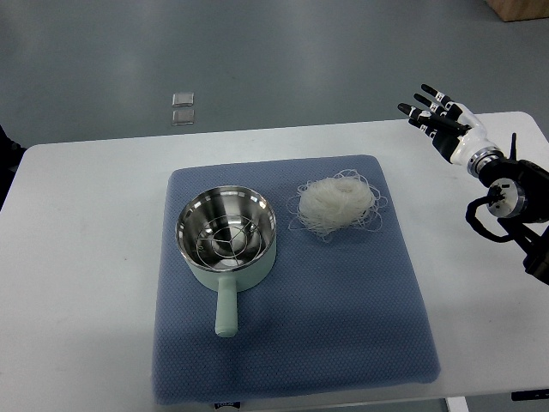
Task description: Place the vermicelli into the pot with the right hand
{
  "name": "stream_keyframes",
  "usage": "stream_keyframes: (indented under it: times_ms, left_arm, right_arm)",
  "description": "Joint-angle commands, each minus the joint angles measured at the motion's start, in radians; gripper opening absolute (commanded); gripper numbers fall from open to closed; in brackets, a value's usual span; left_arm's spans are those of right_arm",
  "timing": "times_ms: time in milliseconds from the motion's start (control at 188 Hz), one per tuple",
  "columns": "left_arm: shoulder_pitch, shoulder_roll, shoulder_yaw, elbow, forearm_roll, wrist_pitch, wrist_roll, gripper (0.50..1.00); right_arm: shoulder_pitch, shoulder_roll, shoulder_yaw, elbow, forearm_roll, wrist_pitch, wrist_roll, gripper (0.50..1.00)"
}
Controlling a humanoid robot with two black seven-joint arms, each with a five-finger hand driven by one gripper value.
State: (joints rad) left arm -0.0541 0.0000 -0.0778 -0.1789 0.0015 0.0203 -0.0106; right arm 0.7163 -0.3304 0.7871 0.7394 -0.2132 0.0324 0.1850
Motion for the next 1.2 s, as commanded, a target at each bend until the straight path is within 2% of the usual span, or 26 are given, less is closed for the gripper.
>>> stream_keyframes:
  times_ms: [0, 1196]
  left_arm:
    - [-0.001, 0.0, -0.005, -0.001, 0.0, 0.0, 0.0, 1.0]
    - [0.0, 0.0, -0.004, 0.012, 0.0, 0.001, 0.0, 1.0]
  right_arm:
    - [0.0, 0.001, 0.0, 0.0, 0.0, 0.004, 0.01, 0.919]
    - [0.009, 0.025, 0.003, -0.054, 0.0, -0.002, 0.013, 0.919]
